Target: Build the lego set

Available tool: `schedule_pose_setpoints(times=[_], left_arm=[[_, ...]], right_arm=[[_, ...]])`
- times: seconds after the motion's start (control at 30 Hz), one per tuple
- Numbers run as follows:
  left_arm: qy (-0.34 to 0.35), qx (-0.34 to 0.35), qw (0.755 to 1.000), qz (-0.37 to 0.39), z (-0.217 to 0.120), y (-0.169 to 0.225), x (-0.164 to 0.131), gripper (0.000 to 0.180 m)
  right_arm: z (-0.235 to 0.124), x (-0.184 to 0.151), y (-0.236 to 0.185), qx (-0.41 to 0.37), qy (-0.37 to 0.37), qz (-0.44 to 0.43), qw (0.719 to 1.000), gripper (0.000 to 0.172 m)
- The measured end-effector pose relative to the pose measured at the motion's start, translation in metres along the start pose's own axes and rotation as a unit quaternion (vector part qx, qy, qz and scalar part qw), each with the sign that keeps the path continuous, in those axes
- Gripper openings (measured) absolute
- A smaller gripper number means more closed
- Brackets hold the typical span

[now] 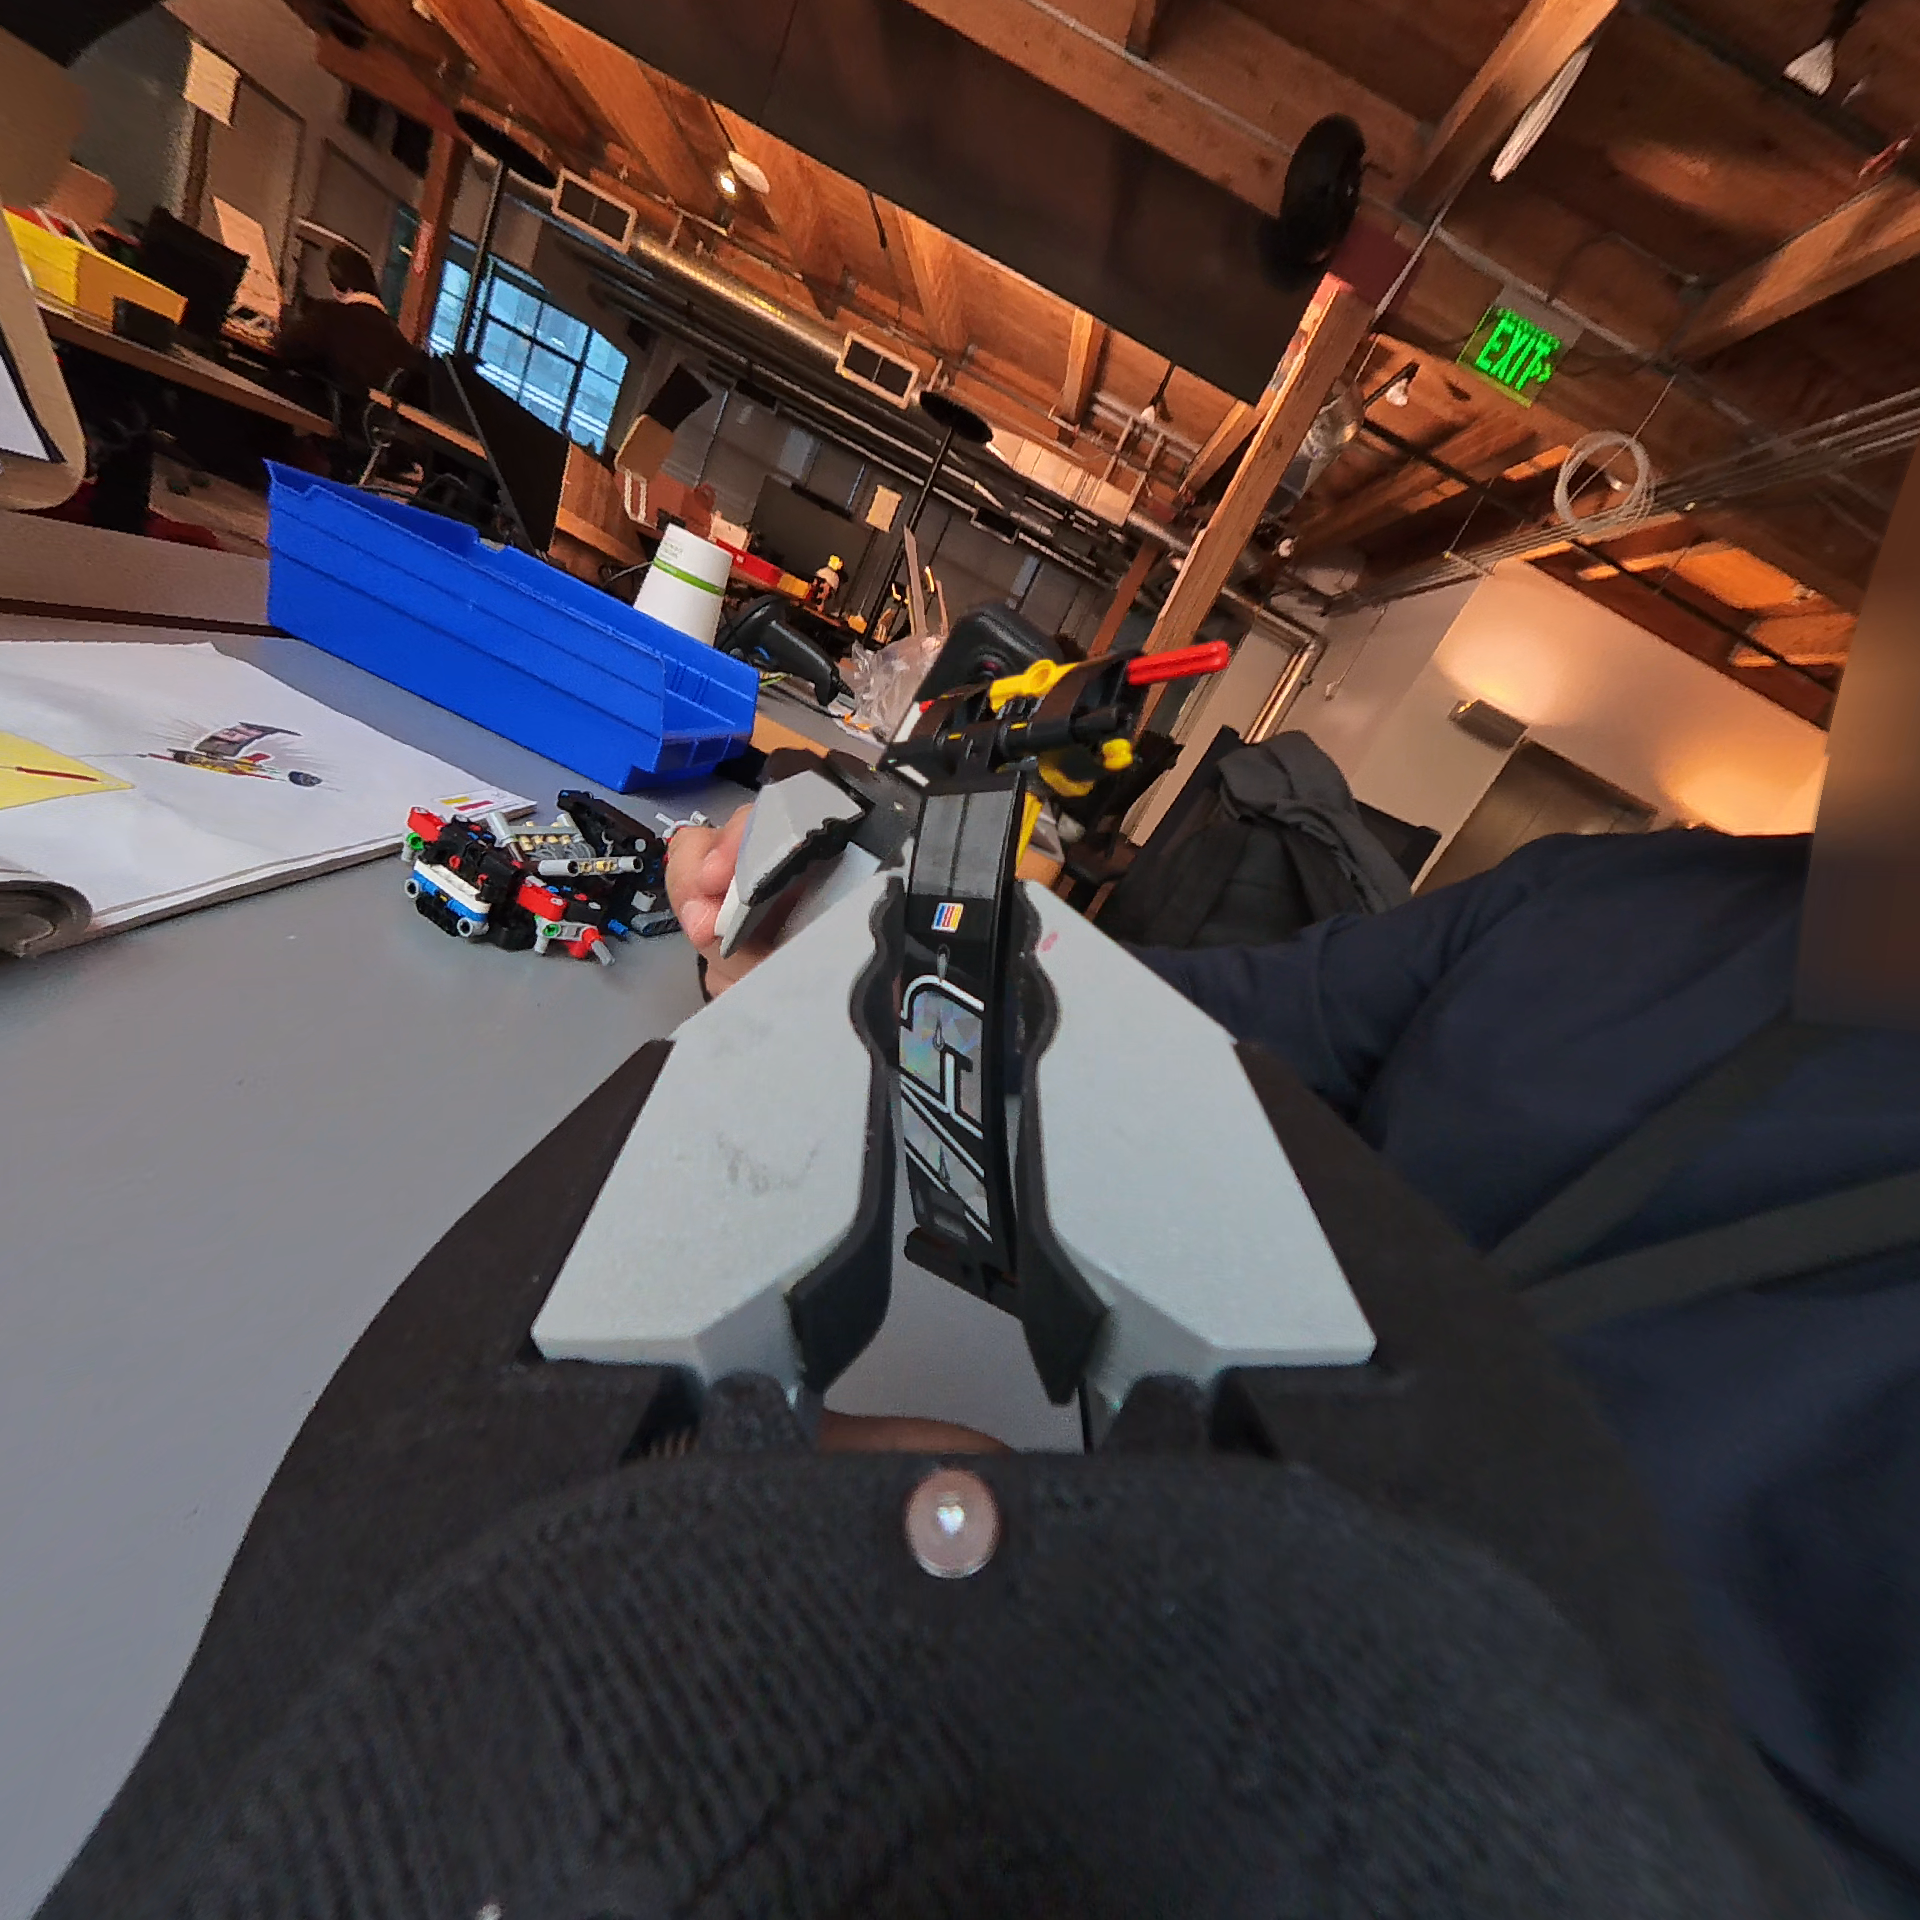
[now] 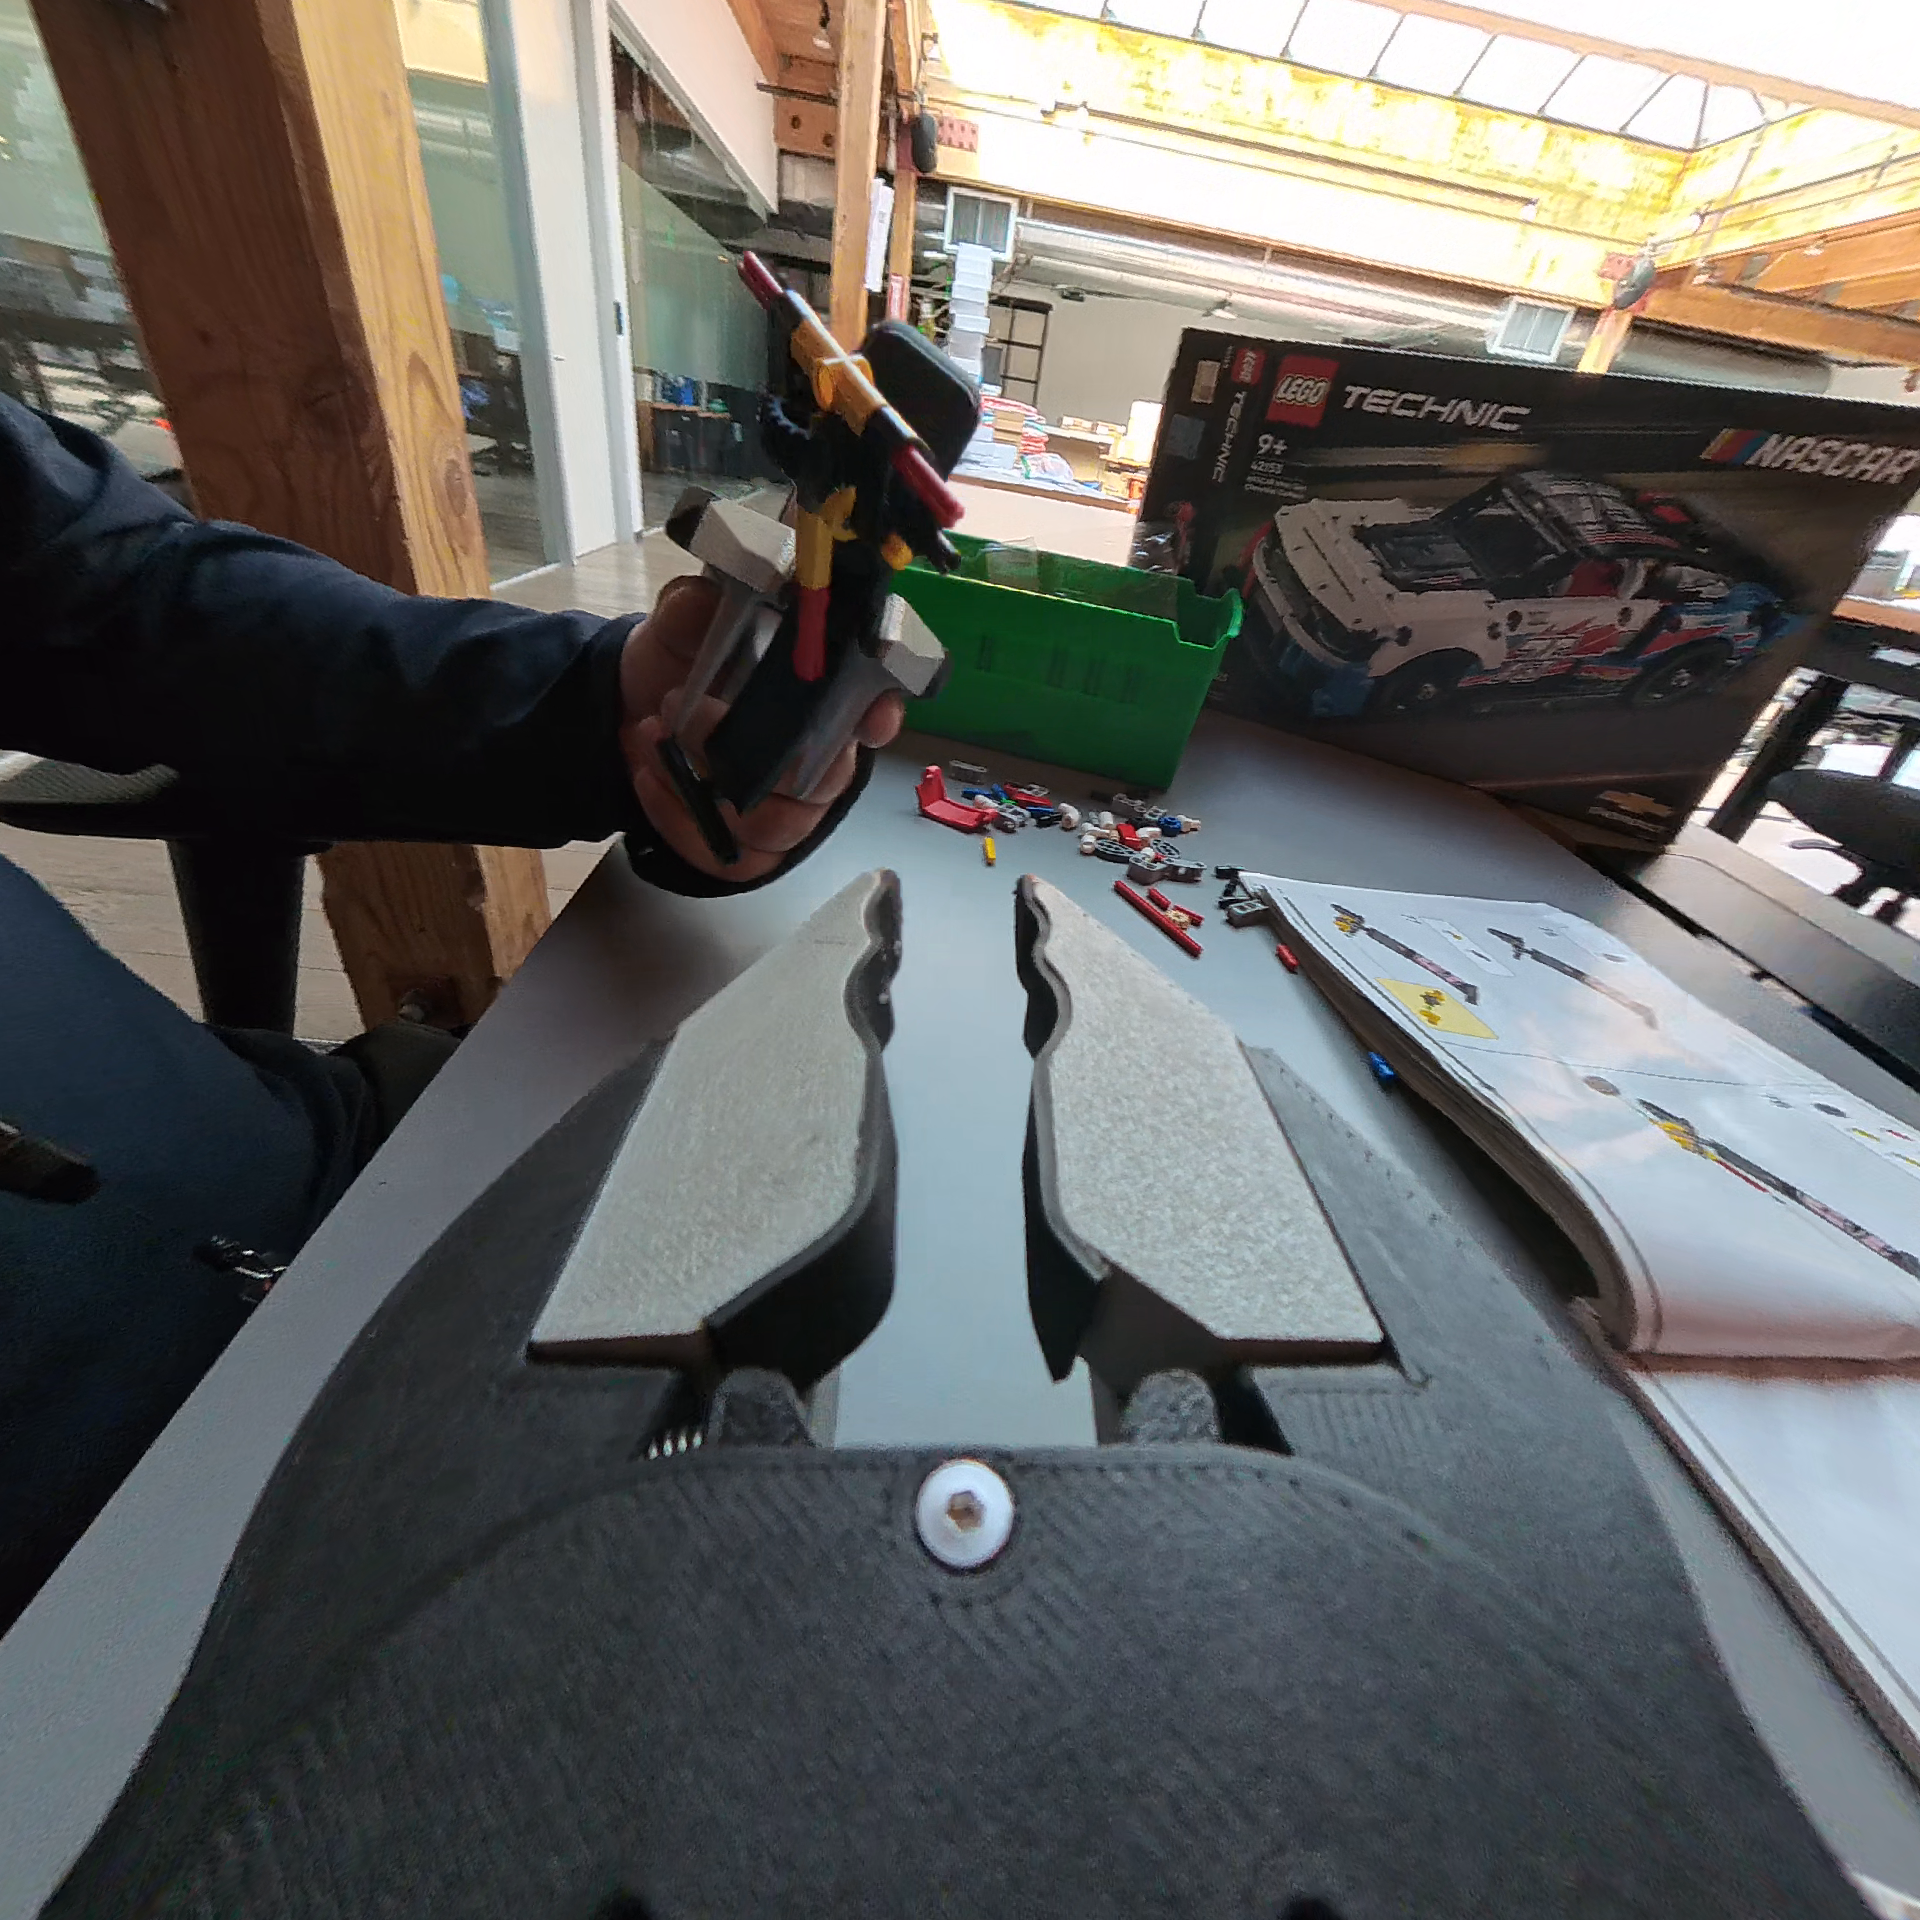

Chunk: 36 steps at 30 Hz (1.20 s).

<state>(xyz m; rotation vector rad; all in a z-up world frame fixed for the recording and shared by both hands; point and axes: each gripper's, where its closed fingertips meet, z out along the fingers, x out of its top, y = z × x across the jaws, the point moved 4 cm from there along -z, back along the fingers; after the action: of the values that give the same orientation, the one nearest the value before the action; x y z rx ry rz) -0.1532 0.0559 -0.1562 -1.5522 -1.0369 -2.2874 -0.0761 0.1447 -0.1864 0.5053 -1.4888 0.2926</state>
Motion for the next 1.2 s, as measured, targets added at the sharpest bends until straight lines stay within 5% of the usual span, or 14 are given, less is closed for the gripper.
schedule_pose_setpoints(times=[0.57, 0.97, 1.07, 1.2], left_arm=[[-0.057, -0.020, 0.998, -0.003, 0.008, 0.002, -0.018, 0.017], [-0.127, 0.014, 0.990, 0.059, 0.013, 0.000, -0.039, 0.017], [-0.177, 0.096, 0.961, 0.189, 0.000, -0.005, -0.023, 0.017], [-0.246, 0.207, 0.873, 0.366, -0.017, -0.012, -0.003, 0.017]], right_arm=[[0.010, 0.021, -0.019, 0.107, 0.051, 0.075, 0.990, 0.042], [0.019, 0.000, -0.042, 0.129, -0.014, 0.039, 0.991, 0.035], [0.018, -0.007, -0.042, 0.111, -0.046, -0.004, 0.993, 0.031], [0.016, -0.015, -0.028, 0.057, -0.081, -0.046, 0.994, 0.028]])
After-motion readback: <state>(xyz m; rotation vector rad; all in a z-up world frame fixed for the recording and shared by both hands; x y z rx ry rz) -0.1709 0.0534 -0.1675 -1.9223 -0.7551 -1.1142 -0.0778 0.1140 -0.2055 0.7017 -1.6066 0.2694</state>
